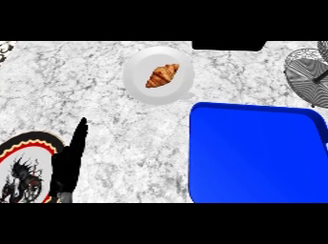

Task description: Pick the lemon from the tray and place it in the tiered basket

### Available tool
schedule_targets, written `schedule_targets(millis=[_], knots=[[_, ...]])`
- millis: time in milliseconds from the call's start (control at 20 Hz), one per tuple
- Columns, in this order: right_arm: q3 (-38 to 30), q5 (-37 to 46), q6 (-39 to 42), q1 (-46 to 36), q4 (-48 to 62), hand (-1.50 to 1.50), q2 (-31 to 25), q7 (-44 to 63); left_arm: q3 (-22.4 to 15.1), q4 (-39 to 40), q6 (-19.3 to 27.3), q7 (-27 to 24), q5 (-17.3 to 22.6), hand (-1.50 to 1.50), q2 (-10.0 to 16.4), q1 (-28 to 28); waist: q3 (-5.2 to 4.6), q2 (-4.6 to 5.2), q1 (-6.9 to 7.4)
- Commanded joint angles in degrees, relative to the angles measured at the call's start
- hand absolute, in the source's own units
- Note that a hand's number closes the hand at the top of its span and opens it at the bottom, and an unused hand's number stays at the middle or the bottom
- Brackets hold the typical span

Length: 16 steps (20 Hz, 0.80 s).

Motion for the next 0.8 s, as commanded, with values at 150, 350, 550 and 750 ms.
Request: schedule_targets(millis=[150,350,550,750], knots=[[6.4,5.0,-3.8,-9.0,8.4,1.5,4.8,-2.5,-0.1,2.0,-0.7,1.1,-0.2,0.0,-0.7,1.1,-0.14,0.48,0.35],[9.2,8.1,-4.5,-11.6,12.0,1.5,5.9,-5.6,-1.3,1.5,2.2,1.5,-2.5,0.0,-3.0,0.8,-0.13,0.36,-0.16],[11.1,11.4,-10.3,-15.1,16.6,1.5,10.3,-4.8,-0.5,-2.2,-1.2,2.7,-0.5,0.0,-0.4,2.7,-0.08,0.64,1.2],[12.3,14.1,-15.3,-15.3,20.4,1.5,13.1,-4.1,-0.8,0.8,-0.1,0.9,-1.8,0.0,-1.7,2.3,-0.09,0.59,0.48]])
